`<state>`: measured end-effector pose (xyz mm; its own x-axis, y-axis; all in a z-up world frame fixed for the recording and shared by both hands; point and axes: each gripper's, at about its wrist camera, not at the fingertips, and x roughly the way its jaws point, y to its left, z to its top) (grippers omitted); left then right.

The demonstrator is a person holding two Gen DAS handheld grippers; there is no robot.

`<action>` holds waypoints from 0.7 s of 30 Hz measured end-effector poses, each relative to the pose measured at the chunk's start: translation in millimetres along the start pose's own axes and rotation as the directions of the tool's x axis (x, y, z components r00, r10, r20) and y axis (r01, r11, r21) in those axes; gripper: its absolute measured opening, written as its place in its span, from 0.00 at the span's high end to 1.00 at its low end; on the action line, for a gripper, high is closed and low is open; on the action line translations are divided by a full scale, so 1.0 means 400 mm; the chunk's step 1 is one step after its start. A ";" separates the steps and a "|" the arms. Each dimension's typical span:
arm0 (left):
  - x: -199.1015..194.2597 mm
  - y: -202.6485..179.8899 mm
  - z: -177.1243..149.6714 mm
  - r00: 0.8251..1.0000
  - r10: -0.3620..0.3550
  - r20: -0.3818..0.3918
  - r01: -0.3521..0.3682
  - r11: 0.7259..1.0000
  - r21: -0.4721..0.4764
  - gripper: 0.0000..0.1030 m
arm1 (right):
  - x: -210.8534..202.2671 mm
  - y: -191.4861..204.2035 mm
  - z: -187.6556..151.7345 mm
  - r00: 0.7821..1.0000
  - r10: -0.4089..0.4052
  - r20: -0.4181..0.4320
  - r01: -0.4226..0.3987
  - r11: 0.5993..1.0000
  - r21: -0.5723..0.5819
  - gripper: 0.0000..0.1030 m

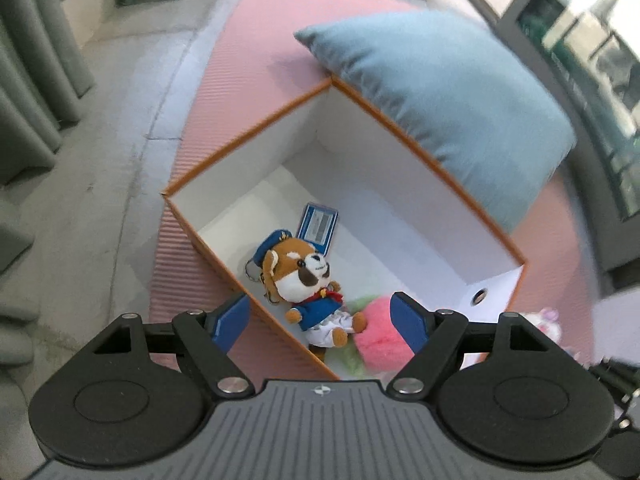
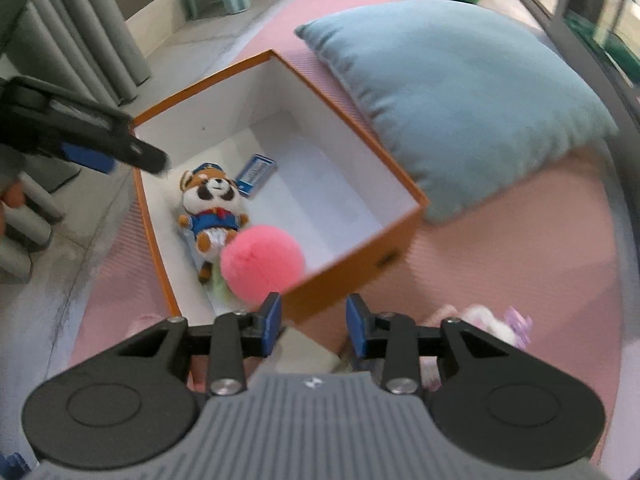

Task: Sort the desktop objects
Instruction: 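Lower both into the shoebox and open both grippers, then move the left gripper to the pink backpack while the right approaches the brown box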

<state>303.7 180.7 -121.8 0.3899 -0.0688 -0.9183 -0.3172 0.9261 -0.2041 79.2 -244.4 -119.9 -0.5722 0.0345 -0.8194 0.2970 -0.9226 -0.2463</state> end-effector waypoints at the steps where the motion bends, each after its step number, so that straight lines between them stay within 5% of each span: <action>1: -0.020 0.003 0.000 1.000 -0.003 0.009 0.003 1.000 -0.010 0.11 | -0.016 -0.004 -0.010 1.000 -0.003 0.000 0.003 1.000 0.009 0.62; 12: -0.217 0.022 -0.055 0.996 -0.026 0.090 0.027 1.000 -0.008 0.11 | -0.192 -0.001 -0.095 0.999 -0.043 0.005 0.043 0.998 0.047 0.51; 21: -0.224 0.045 -0.173 0.998 -0.029 0.055 0.031 0.998 -0.049 0.11 | -0.310 -0.045 -0.198 0.995 -0.102 -0.004 0.102 0.991 0.092 0.47</action>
<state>203.0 177.9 -66.6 0.4455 -0.0751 -0.8921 -0.3470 0.9041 -0.2493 205.3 -201.8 -54.8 -0.5960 0.1298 -0.7924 0.1661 -0.9456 -0.2798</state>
